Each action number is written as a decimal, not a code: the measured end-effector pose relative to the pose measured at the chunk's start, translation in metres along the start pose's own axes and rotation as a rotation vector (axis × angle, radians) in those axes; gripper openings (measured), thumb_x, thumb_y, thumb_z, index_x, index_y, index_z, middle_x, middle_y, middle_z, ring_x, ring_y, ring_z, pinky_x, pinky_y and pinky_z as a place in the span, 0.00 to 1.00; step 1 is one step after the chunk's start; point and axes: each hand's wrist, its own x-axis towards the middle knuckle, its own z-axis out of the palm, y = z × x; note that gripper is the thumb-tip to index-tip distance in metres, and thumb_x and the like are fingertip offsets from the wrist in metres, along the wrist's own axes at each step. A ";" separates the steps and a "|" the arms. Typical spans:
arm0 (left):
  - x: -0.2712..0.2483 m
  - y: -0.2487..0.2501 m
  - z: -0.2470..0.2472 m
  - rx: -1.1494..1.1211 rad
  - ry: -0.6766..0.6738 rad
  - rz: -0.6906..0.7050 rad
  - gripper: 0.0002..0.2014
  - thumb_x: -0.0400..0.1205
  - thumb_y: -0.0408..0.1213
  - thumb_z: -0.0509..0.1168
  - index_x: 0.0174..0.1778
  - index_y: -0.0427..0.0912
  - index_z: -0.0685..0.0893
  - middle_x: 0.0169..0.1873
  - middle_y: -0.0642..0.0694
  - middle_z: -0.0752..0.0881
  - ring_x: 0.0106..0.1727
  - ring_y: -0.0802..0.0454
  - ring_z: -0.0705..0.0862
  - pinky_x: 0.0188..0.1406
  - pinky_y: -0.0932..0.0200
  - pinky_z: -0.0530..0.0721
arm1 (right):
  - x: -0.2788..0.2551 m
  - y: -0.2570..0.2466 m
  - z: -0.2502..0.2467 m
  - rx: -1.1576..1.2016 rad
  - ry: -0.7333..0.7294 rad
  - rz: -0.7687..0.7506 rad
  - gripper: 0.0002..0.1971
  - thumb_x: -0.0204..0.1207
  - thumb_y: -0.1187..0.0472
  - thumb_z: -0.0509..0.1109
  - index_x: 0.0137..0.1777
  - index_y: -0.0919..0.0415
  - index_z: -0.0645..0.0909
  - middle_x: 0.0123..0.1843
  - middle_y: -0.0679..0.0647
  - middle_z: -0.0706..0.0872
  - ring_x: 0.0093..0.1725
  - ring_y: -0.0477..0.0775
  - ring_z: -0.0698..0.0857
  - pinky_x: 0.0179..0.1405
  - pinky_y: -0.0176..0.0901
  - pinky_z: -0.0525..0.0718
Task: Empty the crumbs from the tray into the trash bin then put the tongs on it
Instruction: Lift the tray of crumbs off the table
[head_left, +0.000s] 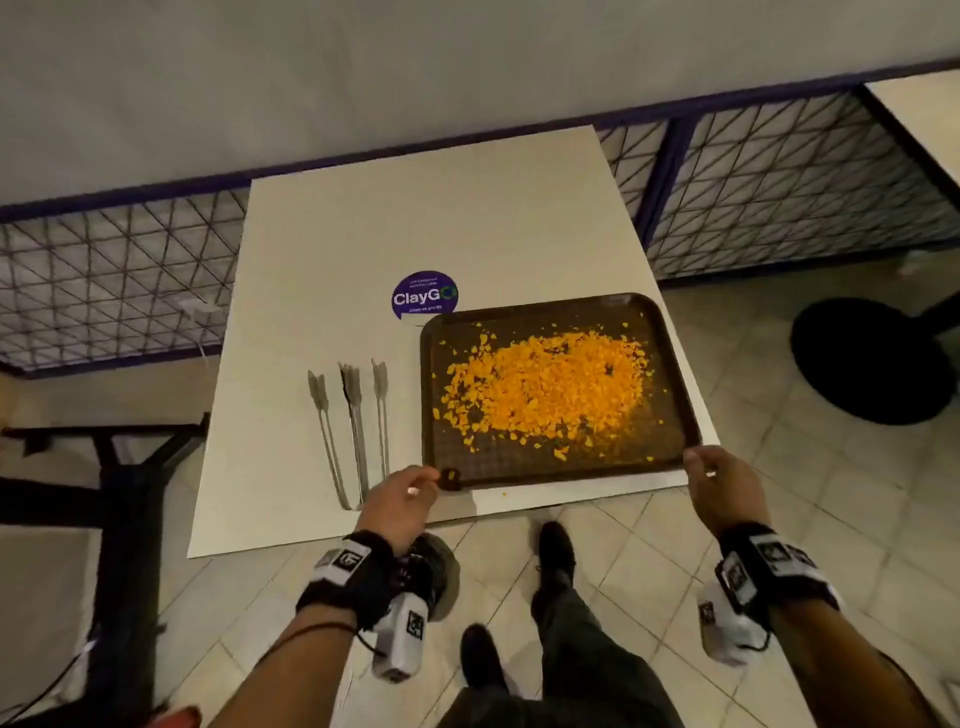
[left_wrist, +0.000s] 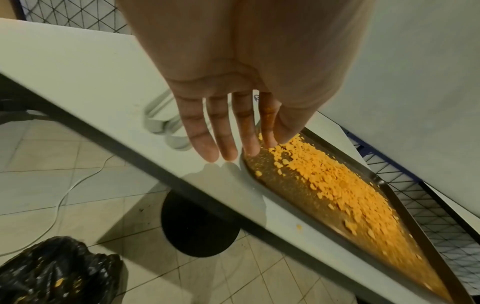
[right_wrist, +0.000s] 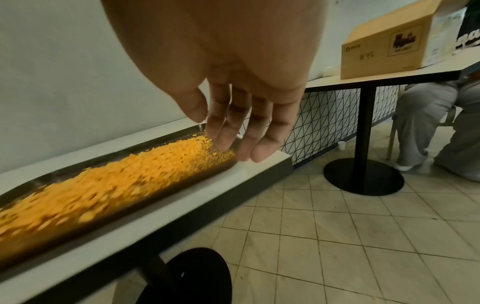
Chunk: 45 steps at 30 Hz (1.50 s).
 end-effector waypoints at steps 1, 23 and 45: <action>0.017 0.007 0.004 0.031 0.039 0.002 0.11 0.87 0.41 0.62 0.64 0.53 0.84 0.61 0.50 0.82 0.57 0.50 0.83 0.56 0.59 0.77 | 0.018 0.000 0.000 0.005 0.033 -0.011 0.11 0.82 0.55 0.62 0.55 0.59 0.84 0.53 0.60 0.87 0.49 0.63 0.86 0.51 0.50 0.82; 0.068 0.038 0.044 -0.084 0.339 -0.461 0.18 0.84 0.26 0.57 0.69 0.39 0.78 0.60 0.35 0.85 0.61 0.34 0.82 0.57 0.49 0.78 | 0.098 -0.007 0.008 0.090 -0.131 0.180 0.14 0.83 0.65 0.60 0.67 0.60 0.72 0.61 0.63 0.82 0.60 0.66 0.81 0.62 0.56 0.77; -0.177 -0.118 0.057 -0.533 0.652 -0.355 0.17 0.90 0.45 0.56 0.71 0.47 0.80 0.59 0.48 0.84 0.61 0.47 0.79 0.65 0.50 0.75 | -0.159 0.019 0.006 0.460 -0.231 0.224 0.19 0.82 0.42 0.58 0.49 0.56 0.82 0.47 0.59 0.87 0.49 0.62 0.84 0.54 0.56 0.81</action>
